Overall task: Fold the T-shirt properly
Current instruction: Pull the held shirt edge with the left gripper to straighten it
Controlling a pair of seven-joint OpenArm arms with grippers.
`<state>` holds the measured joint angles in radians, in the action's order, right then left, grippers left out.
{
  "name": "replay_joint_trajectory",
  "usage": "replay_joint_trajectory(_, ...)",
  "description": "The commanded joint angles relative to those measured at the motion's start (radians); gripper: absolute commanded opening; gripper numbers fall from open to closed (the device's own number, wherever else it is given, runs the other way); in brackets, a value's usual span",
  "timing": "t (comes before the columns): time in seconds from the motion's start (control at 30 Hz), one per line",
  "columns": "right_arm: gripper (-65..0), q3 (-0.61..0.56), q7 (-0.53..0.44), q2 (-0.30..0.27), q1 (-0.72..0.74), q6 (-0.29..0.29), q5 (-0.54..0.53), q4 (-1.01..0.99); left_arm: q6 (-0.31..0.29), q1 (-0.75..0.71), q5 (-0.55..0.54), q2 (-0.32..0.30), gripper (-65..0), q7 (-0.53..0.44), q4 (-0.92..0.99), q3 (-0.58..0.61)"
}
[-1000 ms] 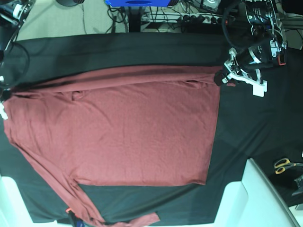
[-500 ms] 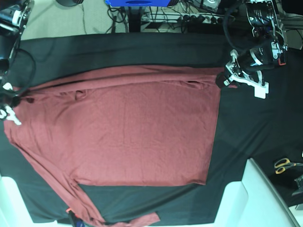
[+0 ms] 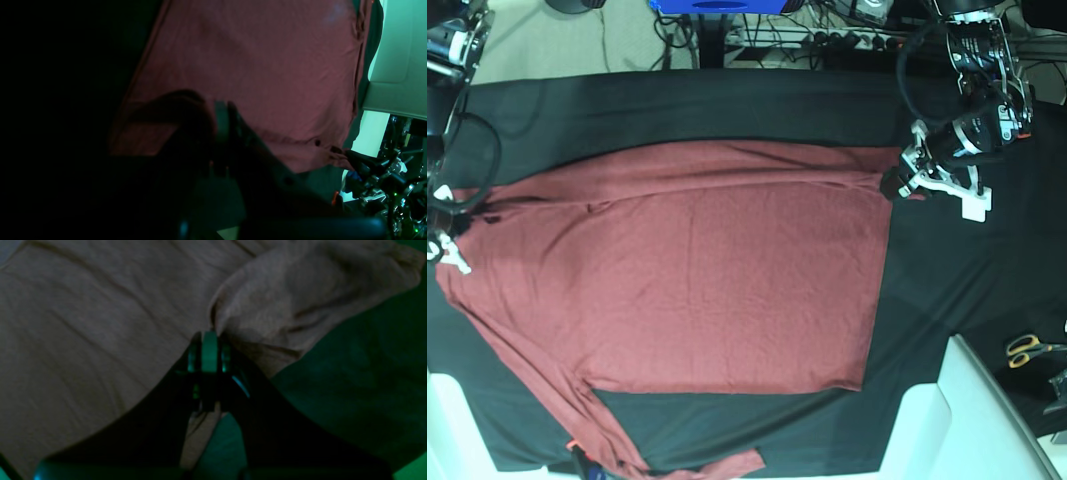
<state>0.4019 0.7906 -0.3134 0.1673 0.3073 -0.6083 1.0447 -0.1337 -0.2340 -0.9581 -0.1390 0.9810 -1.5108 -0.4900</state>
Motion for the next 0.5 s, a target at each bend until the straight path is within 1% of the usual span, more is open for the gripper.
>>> replay_joint_trajectory(0.0,-64.4,0.002,-0.009,-0.022,0.027,-0.004,-0.002,0.012,-0.007,0.005,-0.019,-0.012,-65.0,-0.009,-0.015,-0.003)
replay_joint_trajectory(0.13,-64.4,0.002,-0.009,-0.034,0.048,-0.004,-0.002,-0.034,-0.007,0.018,-0.019,-0.012,-65.0,-0.009,-0.014,-0.003)
replay_joint_trajectory(0.47,-64.4,0.002,-0.009,-0.037,0.054,-0.004,-0.002,-0.034,-0.007,0.035,-0.017,-0.014,-65.0,-0.012,0.013,-0.003)
